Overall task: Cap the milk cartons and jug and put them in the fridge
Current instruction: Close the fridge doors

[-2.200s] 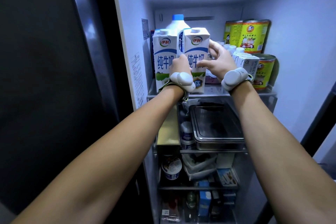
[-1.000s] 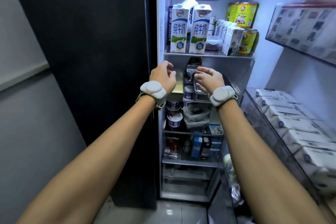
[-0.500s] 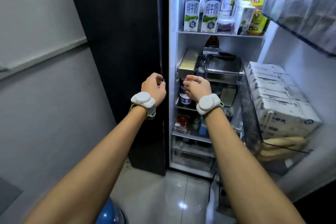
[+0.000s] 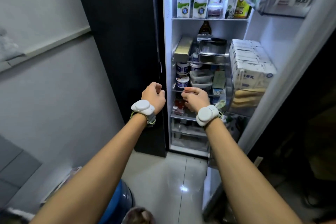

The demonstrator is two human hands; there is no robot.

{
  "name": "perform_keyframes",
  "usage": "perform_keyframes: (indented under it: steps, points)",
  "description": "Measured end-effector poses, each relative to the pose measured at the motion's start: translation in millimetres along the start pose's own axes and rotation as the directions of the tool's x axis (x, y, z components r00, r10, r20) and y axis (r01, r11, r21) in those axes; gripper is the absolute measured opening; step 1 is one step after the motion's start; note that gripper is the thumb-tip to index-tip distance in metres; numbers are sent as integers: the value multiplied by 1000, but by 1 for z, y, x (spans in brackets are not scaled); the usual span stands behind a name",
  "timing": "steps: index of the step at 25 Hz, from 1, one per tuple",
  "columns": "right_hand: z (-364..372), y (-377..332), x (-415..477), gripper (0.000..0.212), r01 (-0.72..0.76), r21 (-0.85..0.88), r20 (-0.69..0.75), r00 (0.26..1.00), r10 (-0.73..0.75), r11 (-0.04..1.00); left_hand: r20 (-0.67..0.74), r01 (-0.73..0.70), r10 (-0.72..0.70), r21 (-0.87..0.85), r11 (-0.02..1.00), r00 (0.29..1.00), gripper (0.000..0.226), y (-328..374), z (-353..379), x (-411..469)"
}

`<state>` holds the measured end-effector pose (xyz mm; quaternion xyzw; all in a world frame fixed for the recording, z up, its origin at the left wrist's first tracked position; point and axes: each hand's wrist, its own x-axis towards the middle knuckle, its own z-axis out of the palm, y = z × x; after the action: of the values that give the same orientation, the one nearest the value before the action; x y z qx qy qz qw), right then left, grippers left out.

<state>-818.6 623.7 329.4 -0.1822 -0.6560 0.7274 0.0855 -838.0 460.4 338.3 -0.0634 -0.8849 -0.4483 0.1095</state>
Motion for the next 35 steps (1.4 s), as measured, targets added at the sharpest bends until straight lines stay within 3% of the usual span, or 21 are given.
perform_keyframes:
  steps: [10, 14, 20, 24, 28, 35]
  points:
    - [-90, 40, -109, 14, -47, -1, -237, 970, 46, 999, 227, -100, 96, 6, 995, 969, 23, 19, 44, -116]
    - [-133, 41, -154, 3, -2, 2, -338, 941, 2, 1000, 368, -162, 165, -39, 986, 915, 23, 38, 69, -159]
    - [-185, 30, -167, 44, 20, -41, -611, 791, -41, 999, 480, -217, 232, -87, 972, 846, 26, 55, 93, -197]
    - [-200, 25, -159, 78, 26, -164, -599, 792, -121, 986, 510, -206, 227, -97, 974, 830, 26, 57, 104, -202]
    - [-196, 22, -159, 56, 41, -260, -548, 816, -182, 965, 530, -197, 217, -95, 976, 820, 24, 56, 112, -197]
    - [-190, 24, -143, 64, 25, -230, -492, 860, -138, 973, 568, -207, 209, -69, 976, 796, 21, 51, 125, -186]
